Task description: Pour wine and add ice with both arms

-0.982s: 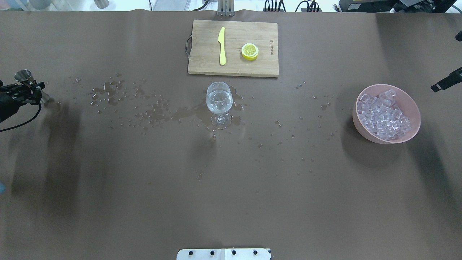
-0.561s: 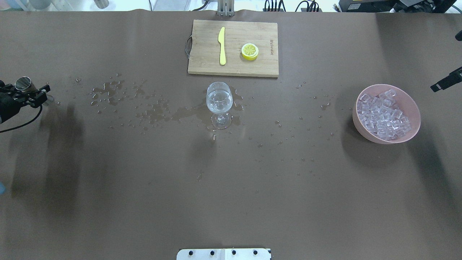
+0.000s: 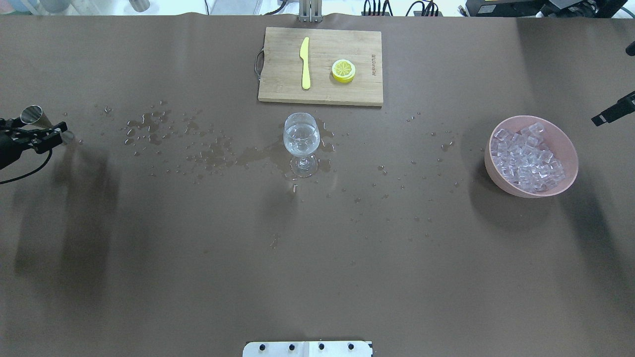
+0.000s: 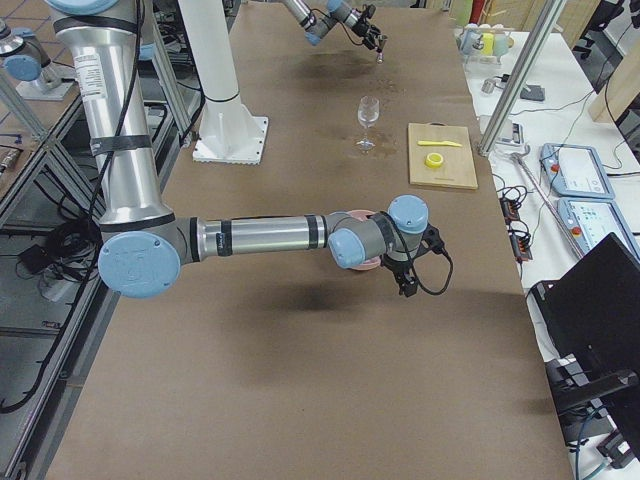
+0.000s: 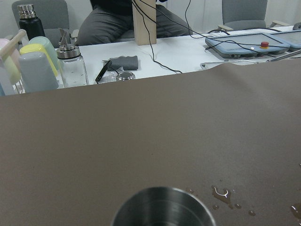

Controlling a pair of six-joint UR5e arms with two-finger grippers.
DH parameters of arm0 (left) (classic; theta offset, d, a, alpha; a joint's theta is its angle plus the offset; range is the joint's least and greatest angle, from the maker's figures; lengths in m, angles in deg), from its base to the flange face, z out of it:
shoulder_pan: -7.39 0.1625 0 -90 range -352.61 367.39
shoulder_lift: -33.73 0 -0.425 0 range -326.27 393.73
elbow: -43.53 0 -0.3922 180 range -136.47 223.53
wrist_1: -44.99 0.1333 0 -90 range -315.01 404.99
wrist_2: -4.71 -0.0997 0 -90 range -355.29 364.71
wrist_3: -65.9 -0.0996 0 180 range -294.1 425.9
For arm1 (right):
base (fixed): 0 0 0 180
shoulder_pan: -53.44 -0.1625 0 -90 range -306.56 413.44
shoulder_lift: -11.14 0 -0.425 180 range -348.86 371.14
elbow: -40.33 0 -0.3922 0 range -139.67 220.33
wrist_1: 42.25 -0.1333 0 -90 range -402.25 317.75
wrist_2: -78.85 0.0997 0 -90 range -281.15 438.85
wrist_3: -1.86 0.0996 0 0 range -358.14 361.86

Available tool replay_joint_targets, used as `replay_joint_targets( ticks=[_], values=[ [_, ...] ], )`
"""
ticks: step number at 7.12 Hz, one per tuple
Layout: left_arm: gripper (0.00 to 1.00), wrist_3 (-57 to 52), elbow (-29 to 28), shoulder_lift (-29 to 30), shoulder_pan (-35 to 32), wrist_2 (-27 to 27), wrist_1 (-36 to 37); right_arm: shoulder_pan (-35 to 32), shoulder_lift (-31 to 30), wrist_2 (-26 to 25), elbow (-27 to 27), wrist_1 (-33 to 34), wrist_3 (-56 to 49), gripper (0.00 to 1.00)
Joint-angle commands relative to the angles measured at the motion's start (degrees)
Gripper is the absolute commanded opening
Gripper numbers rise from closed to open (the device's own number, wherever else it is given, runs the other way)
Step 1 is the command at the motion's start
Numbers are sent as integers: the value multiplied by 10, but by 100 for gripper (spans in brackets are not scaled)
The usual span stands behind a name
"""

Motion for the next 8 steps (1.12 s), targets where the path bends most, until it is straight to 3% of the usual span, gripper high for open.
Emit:
replay_joint_targets(
  ticks=[1, 3, 5, 7, 8],
  values=[
    [98, 3, 57, -46, -2, 43, 1, 0, 0, 0, 0, 0, 0, 100],
    [97, 20, 67, -51, -10, 66, 6, 0, 6, -1, 0, 0, 0, 100],
    [96, 21, 75, -75, -60, 153, 7, 0, 9, -1, -1, 0, 1, 100],
    [96, 21, 92, -81, -155, 309, 77, 3, 10, -1, -4, 0, 12, 100],
    [97, 21, 124, -74, -210, 400, 166, 5, 16, -2, -10, 0, 34, 100]
  ],
)
